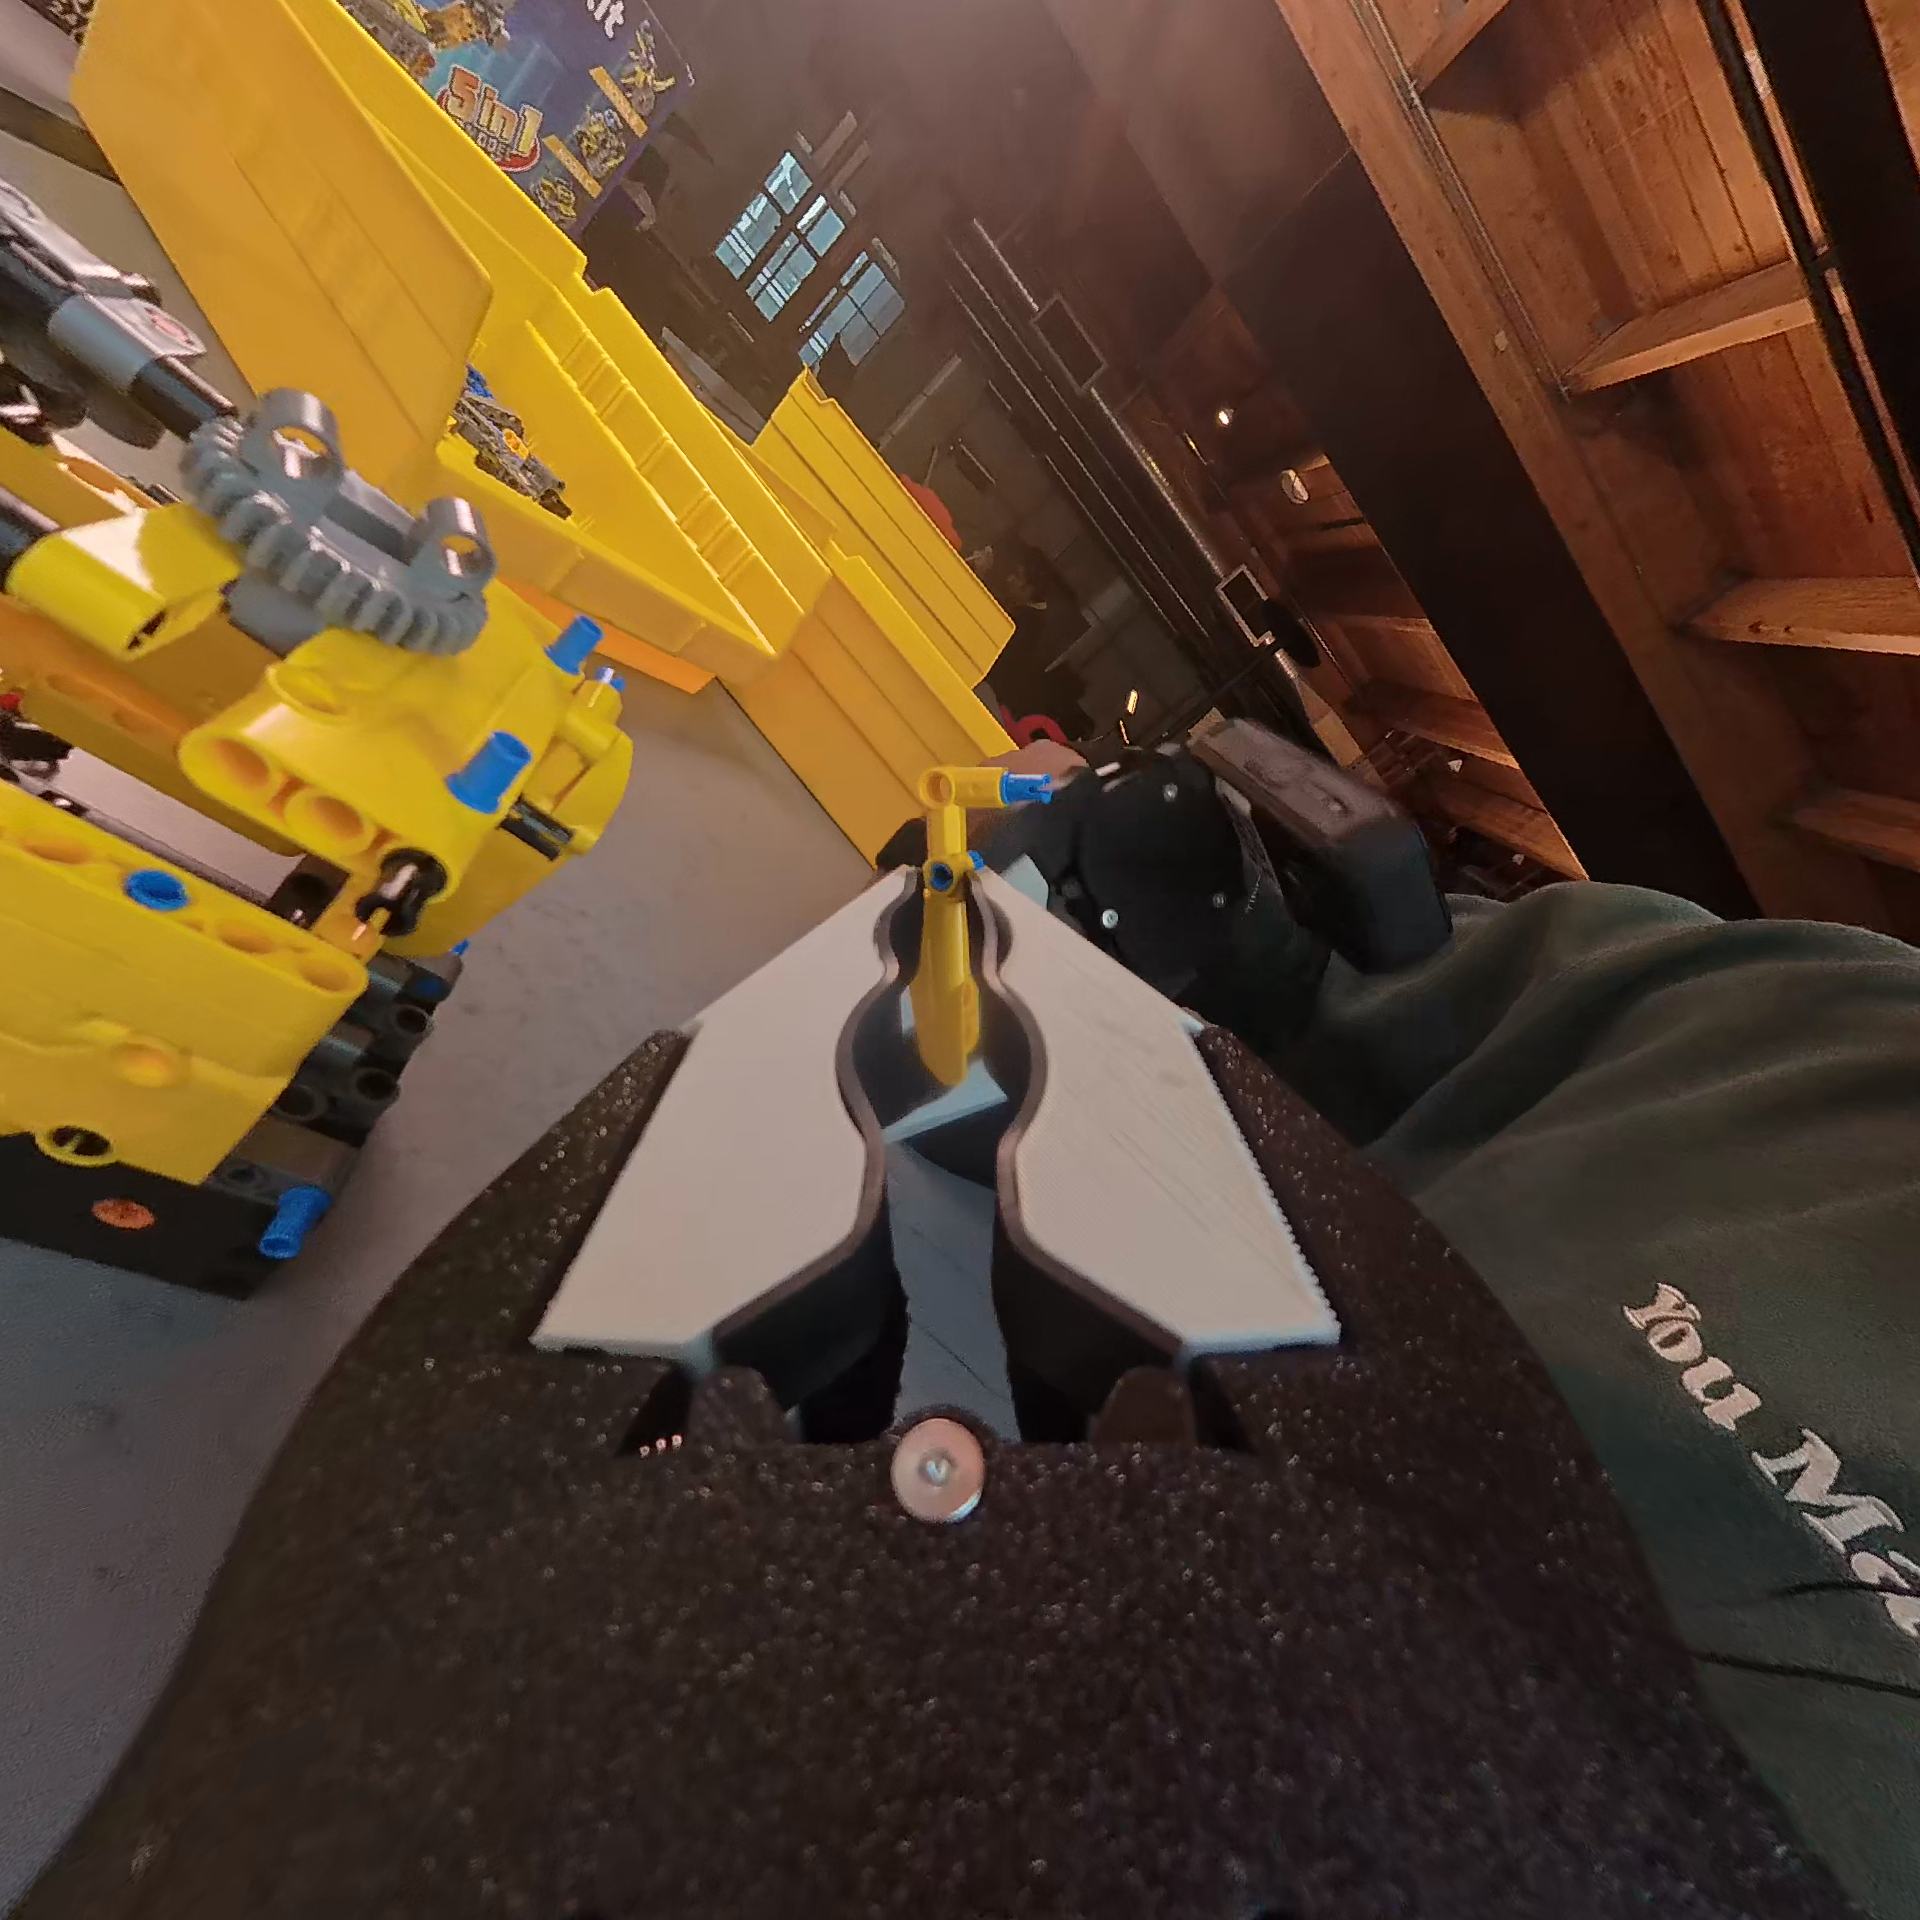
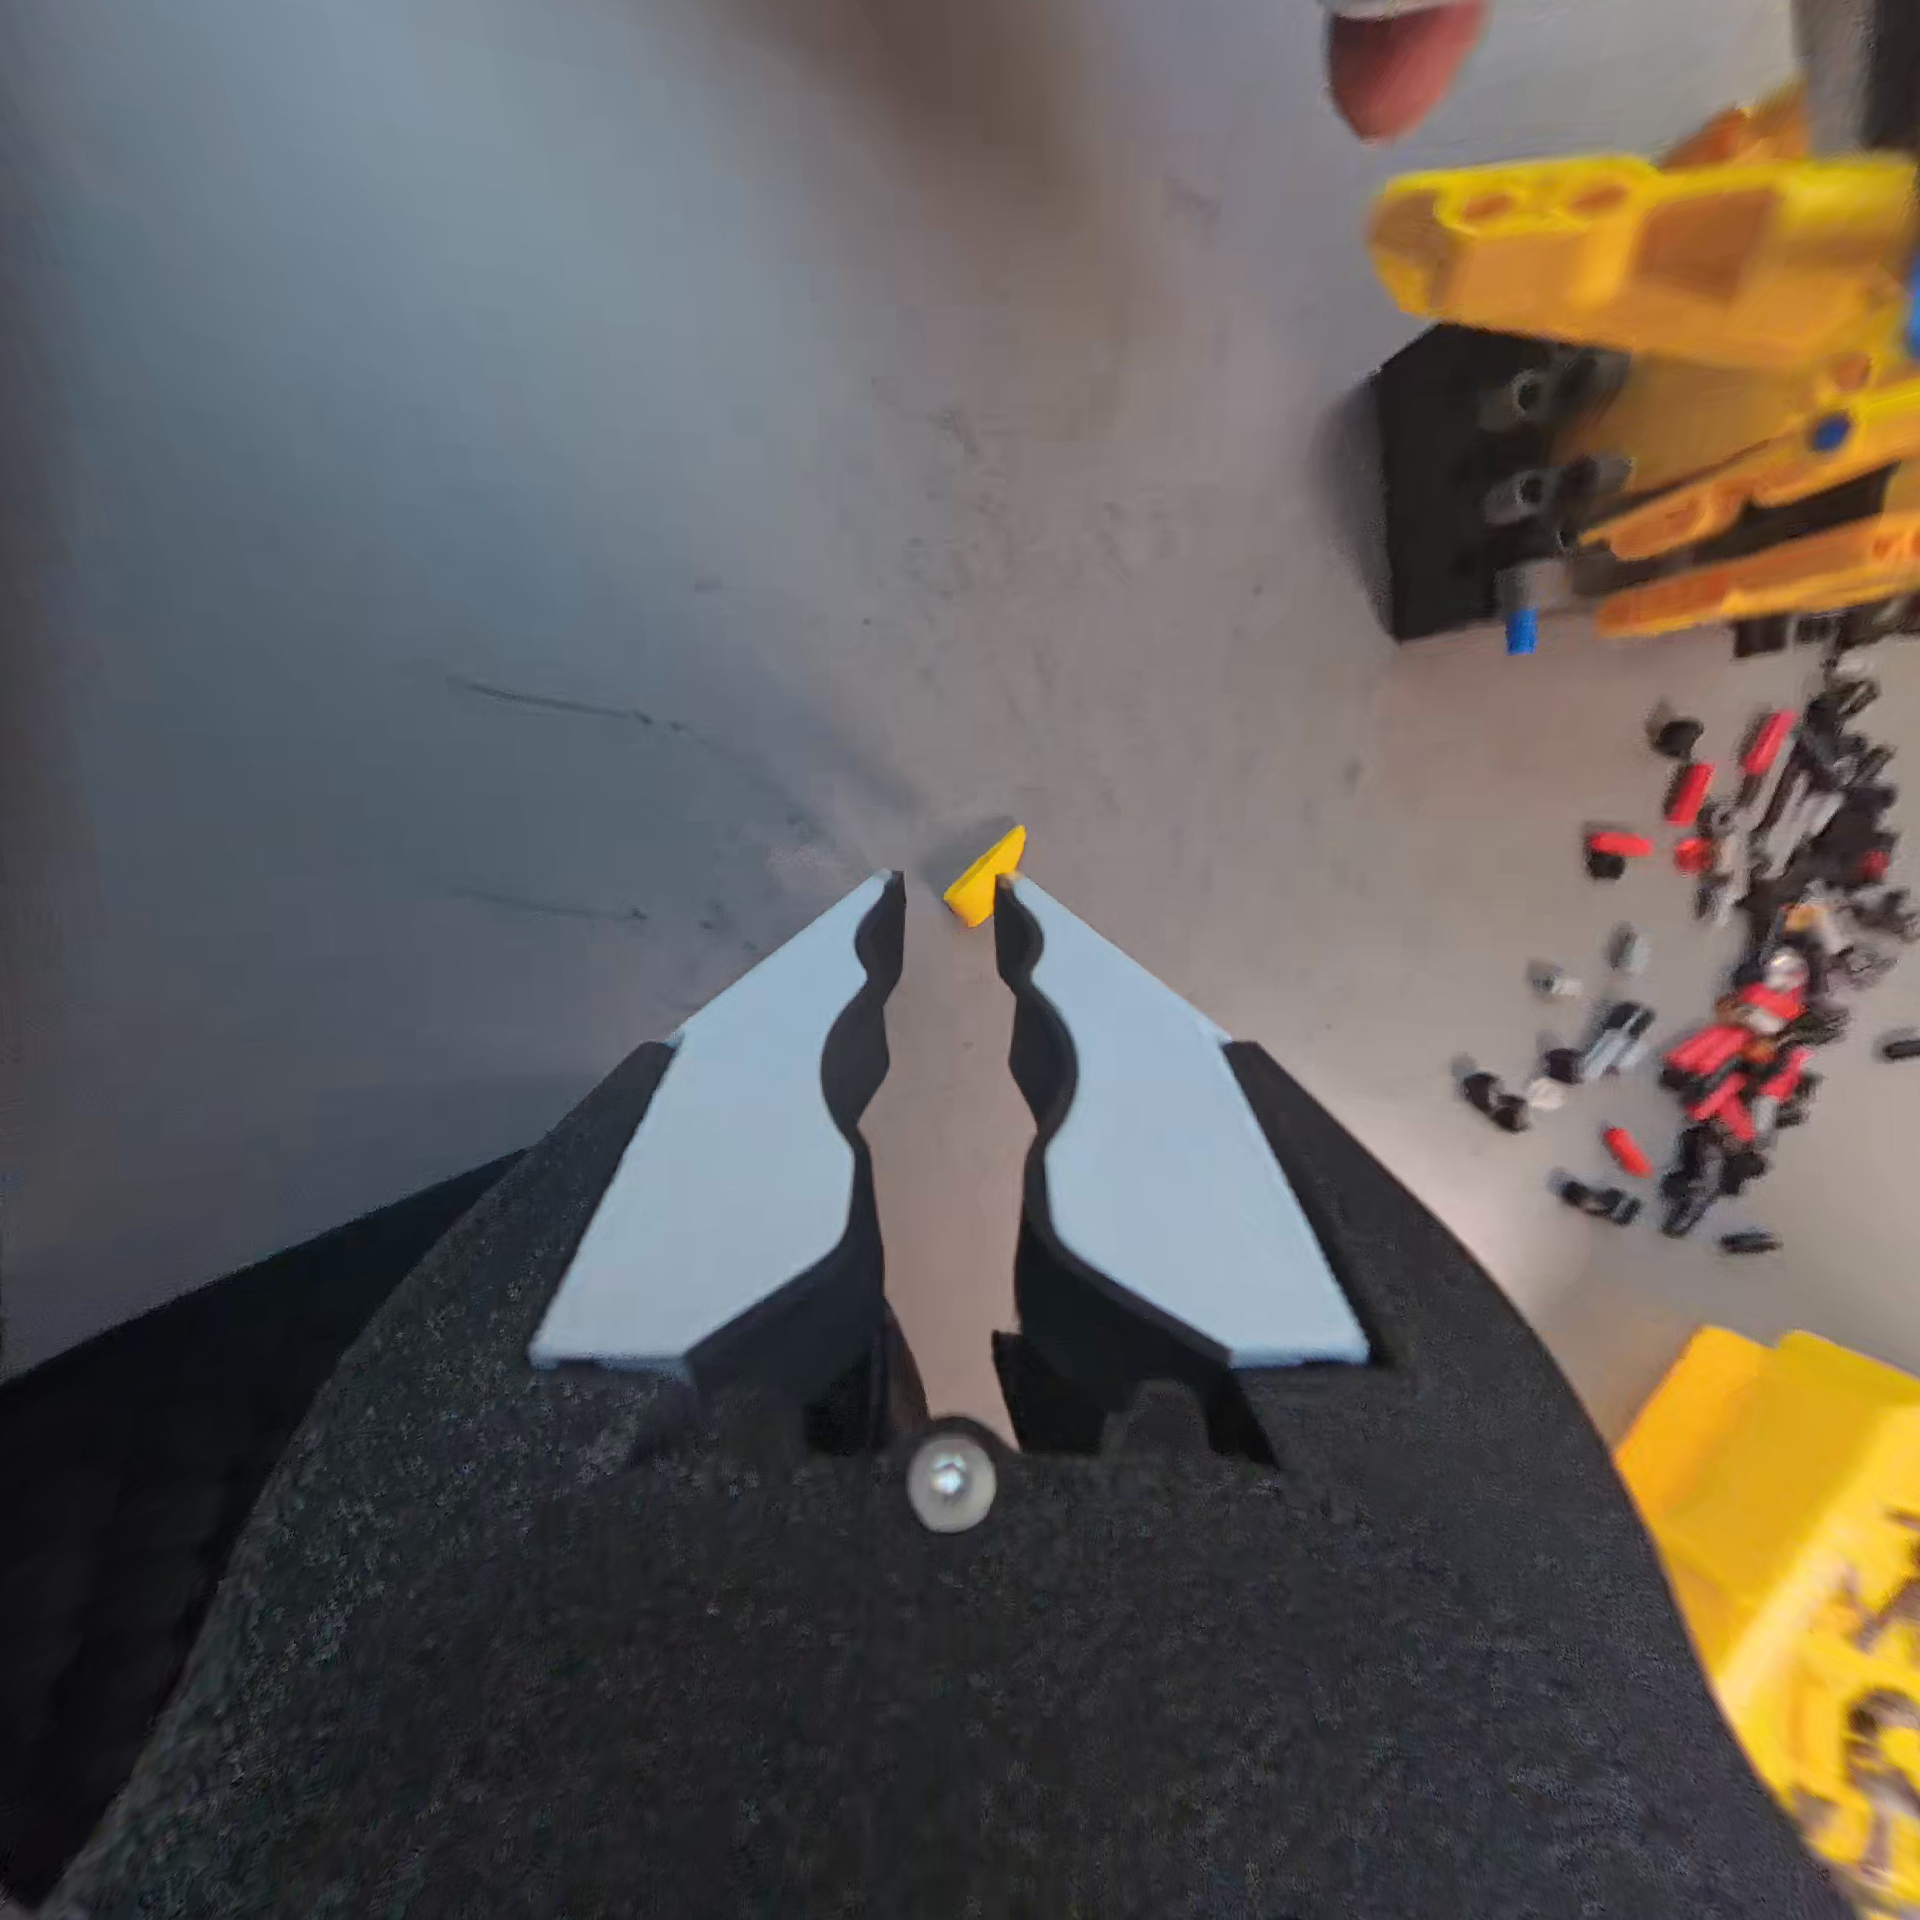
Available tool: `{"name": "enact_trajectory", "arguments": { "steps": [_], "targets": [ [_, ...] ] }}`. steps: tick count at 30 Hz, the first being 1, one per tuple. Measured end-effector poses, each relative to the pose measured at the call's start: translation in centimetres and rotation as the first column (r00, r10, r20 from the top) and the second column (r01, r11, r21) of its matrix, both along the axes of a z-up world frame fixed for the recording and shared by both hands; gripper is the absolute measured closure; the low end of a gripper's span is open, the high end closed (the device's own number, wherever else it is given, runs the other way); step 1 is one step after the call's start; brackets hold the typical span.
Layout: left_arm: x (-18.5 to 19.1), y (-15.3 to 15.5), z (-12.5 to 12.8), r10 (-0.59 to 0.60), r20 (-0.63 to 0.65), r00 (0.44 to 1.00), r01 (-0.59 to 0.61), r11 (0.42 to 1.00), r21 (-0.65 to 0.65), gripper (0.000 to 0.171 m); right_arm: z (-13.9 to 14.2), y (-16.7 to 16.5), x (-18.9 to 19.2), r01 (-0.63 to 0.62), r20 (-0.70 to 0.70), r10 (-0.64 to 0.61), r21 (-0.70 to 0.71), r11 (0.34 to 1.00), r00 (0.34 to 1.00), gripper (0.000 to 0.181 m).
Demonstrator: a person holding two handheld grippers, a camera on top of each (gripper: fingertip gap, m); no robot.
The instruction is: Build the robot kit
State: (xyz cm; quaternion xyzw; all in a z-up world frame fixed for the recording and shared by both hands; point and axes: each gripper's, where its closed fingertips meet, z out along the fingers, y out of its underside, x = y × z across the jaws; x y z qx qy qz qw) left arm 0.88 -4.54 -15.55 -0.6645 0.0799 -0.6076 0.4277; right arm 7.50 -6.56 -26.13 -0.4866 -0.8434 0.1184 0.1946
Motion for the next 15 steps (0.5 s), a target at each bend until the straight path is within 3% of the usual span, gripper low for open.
{"name": "enact_trajectory", "arguments": {
  "steps": [2, 4, 6, 7, 10, 15],
  "targets": [
    [0.1, -0.1, 0.1, -0.005, -0.001, 1.0, 0.005, 1.0, 0.006, 0.165, 0.2, 1.0, 0.1, 0.177, 0.023, -0.176, -0.175, 0.968, 0.984, 0.169],
    [0.2, -0.2, 0.2, -0.008, -0.004, 1.0, 0.008, 1.0, 0.008, 0.165, 0.2, 1.6, 0.0, 0.343, 0.08, -0.337, -0.359, 0.868, 0.938, 0.171],
    [0.3, -0.2, 0.1, -0.008, -0.009, 1.0, 0.008, 1.0, 0.008, 0.165, -0.1, 1.8, 0.0, 0.442, 0.14, -0.429, -0.468, 0.766, 0.892, 0.171],
    [0.2, -0.2, 0.1, -0.007, -0.01, 1.0, 0.007, 1.0, 0.008, 0.165, -0.4, 1.8, 0.0, 0.461, 0.153, -0.446, -0.483, 0.745, 0.882, 0.17],
    [0.2, -0.3, 0.3, -0.006, -0.007, 1.0, 0.006, 1.0, 0.013, 0.165, -1.0, 1.3, -0.1, 0.483, 0.17, -0.466, -0.506, 0.715, 0.868, 0.165],
    [0.3, -0.4, 0.5, -0.014, 0.0, 1.0, 0.014, 1.0, 0.015, 0.165, -1.0, 0.6, -0.3, 0.447, 0.156, -0.425, -0.441, 0.778, 0.892, 0.164]
  ]
}}
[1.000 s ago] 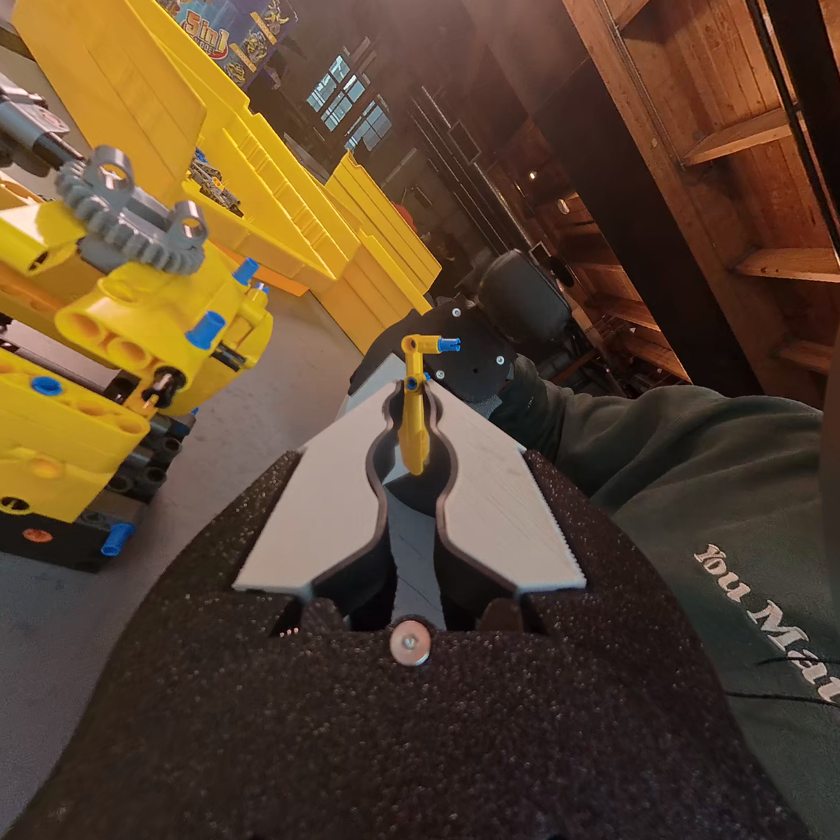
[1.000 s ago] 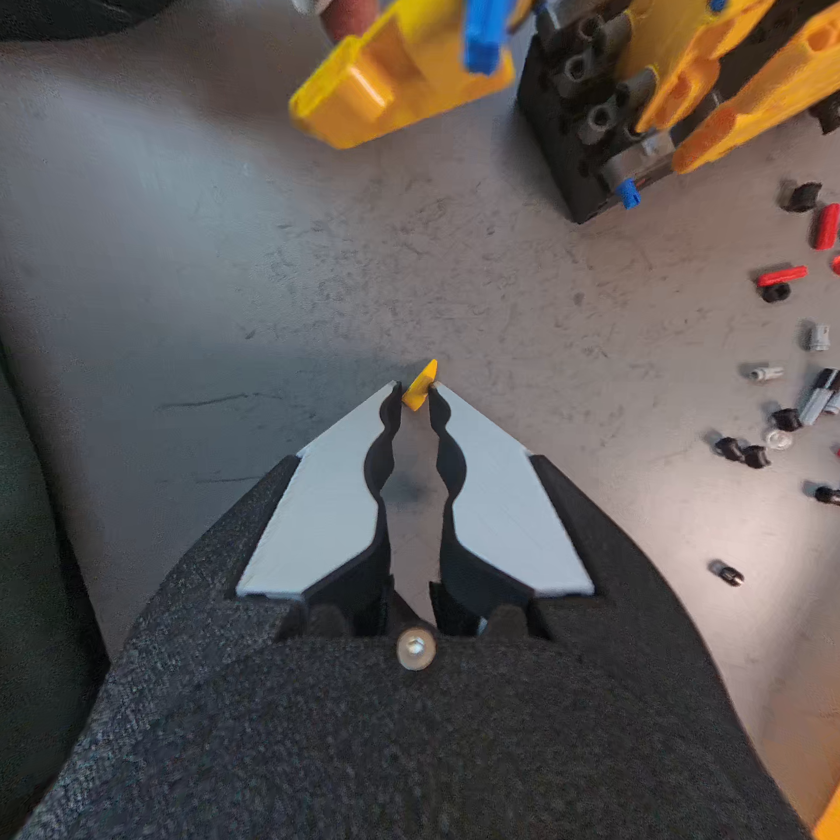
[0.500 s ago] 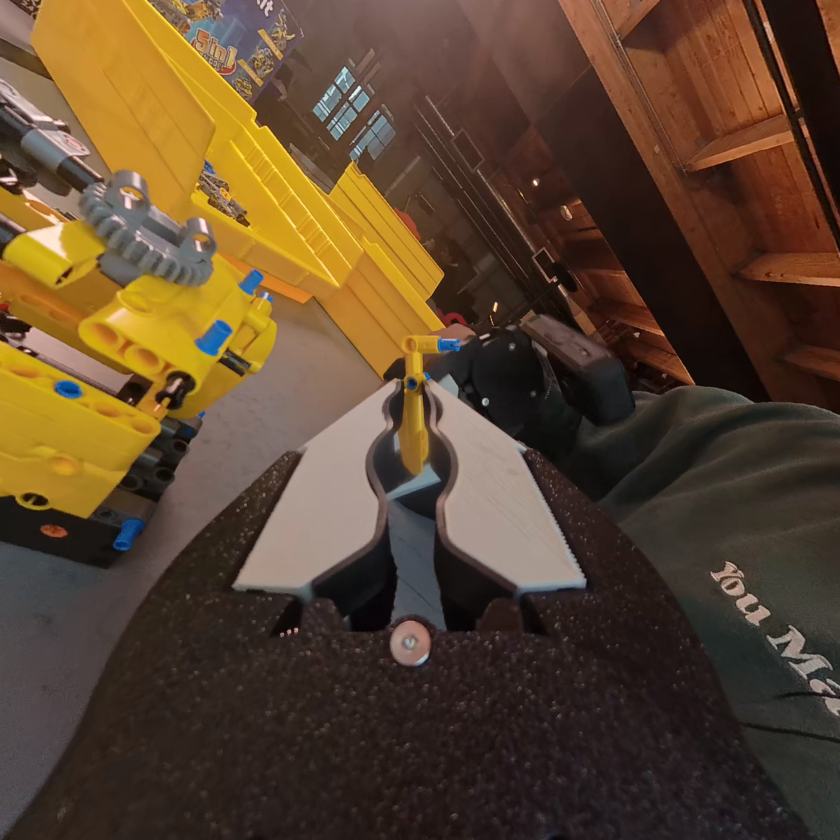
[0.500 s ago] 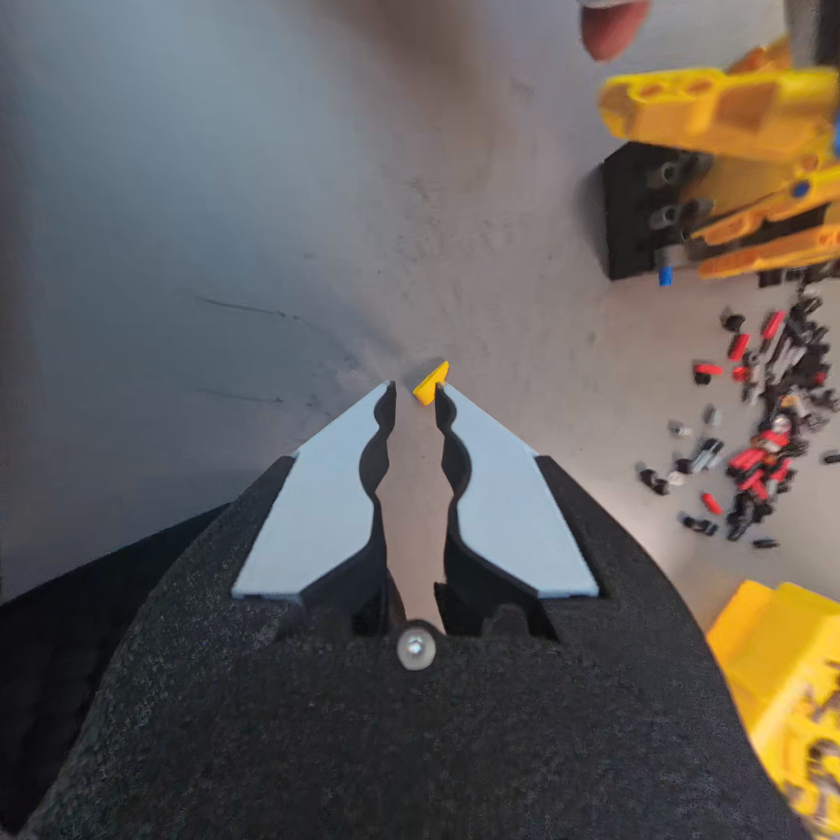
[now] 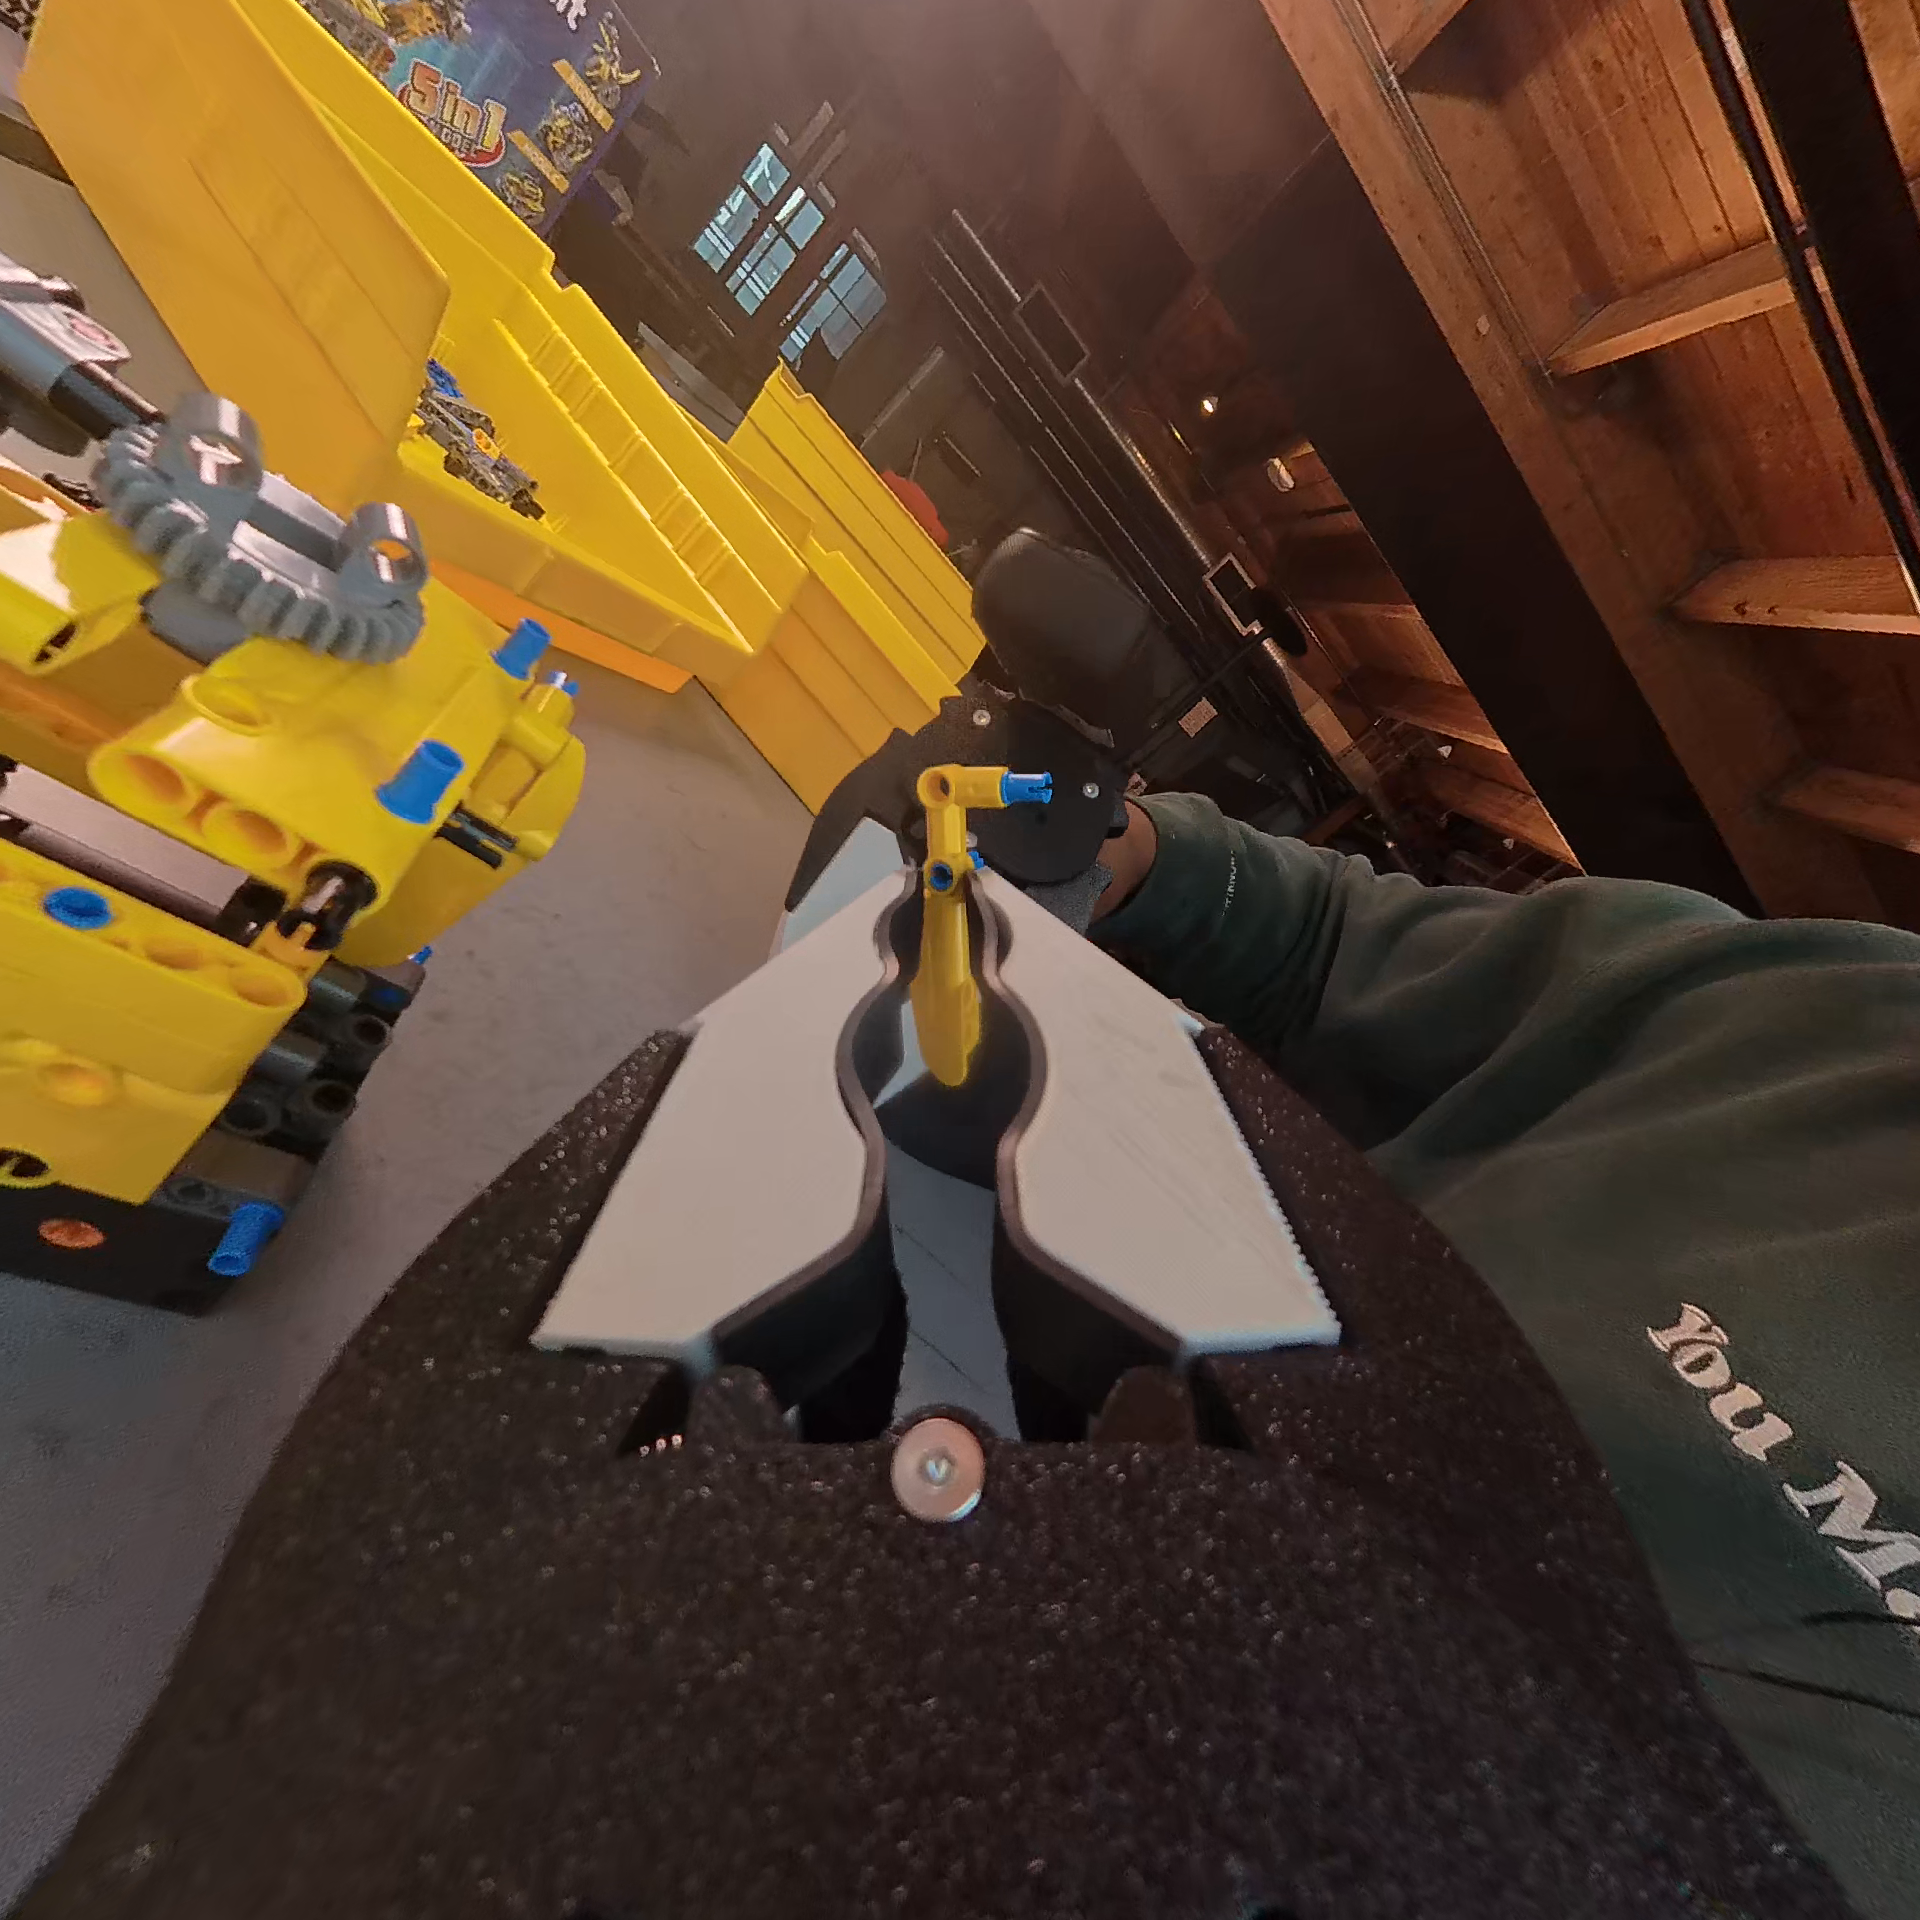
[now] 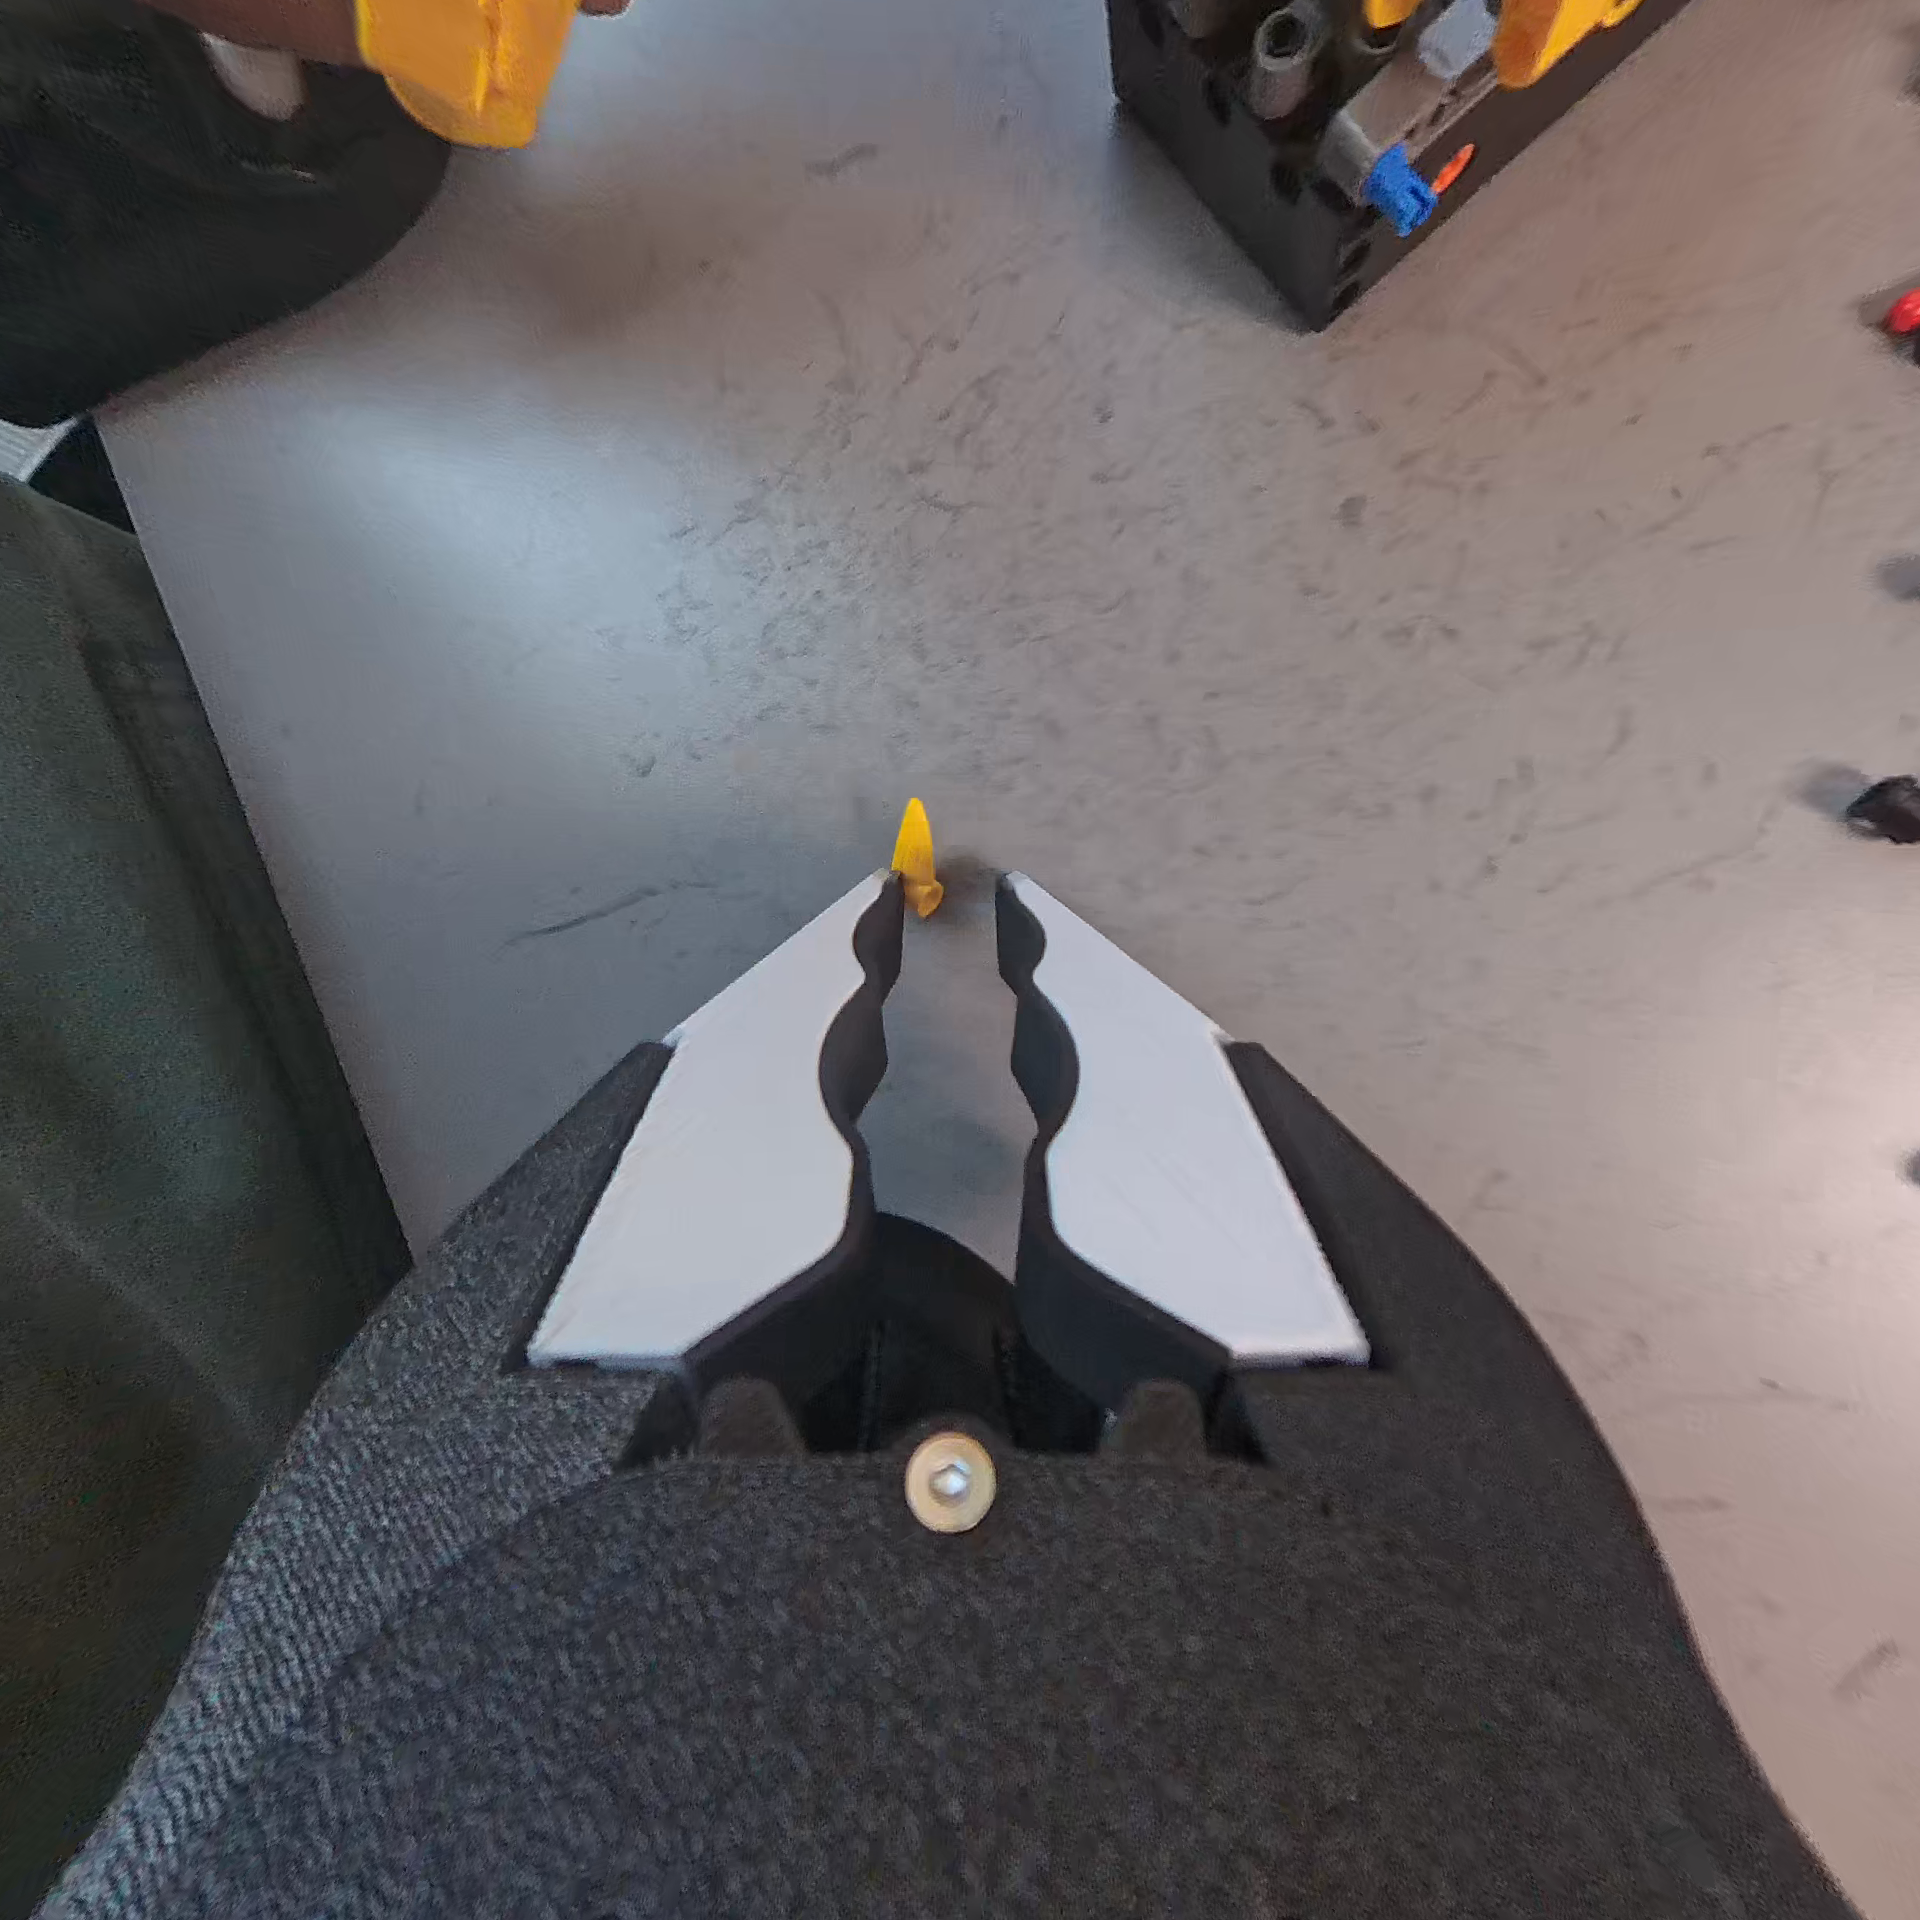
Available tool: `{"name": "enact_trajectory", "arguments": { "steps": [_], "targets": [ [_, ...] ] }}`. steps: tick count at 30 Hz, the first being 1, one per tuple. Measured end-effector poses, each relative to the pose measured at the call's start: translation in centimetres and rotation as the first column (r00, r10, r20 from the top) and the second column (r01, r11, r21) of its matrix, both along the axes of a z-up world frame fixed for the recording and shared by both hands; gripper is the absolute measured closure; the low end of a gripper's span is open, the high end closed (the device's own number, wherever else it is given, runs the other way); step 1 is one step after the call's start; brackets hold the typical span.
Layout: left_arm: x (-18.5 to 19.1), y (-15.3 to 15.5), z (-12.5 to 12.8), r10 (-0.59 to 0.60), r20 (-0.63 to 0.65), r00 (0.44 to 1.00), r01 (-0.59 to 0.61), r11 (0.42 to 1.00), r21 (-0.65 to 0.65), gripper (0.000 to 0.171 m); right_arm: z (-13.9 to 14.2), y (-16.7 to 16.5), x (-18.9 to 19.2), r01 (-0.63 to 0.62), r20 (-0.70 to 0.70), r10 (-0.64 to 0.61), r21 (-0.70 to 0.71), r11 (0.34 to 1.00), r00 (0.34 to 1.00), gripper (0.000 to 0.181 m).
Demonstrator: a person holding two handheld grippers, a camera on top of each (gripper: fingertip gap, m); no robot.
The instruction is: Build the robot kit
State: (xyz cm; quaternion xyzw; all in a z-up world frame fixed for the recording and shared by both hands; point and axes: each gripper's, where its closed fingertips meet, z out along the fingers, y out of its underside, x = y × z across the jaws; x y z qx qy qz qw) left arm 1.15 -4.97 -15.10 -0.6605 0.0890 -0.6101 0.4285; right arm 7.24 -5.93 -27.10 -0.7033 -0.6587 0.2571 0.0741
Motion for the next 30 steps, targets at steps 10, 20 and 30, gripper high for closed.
{"name": "enact_trajectory", "arguments": {
  "steps": [10, 20, 30],
  "targets": [
    [0.3, -0.3, 0.3, -0.018, 0.004, 1.0, 0.018, 1.0, 0.009, 0.165, -0.3, -0.5, -0.1, -0.231, 0.099, 0.21, 0.322, 0.918, 0.973, 0.171],
    [0.0, 0.0, 0.1, 0.007, -0.017, 1.0, -0.007, 1.0, 0.011, 0.165, -0.4, -0.7, -0.2, -0.353, 0.183, 0.313, 0.258, 0.899, 0.932, 0.167],
    [-0.4, 0.0, 0.6, 0.008, 0.051, 0.999, -0.01, 0.999, 0.04, 0.165, 3.4, -0.1, -2.7, -0.049, -0.372, 0.073, 0.073, 0.996, 0.925, 0.175]
  ]
}}
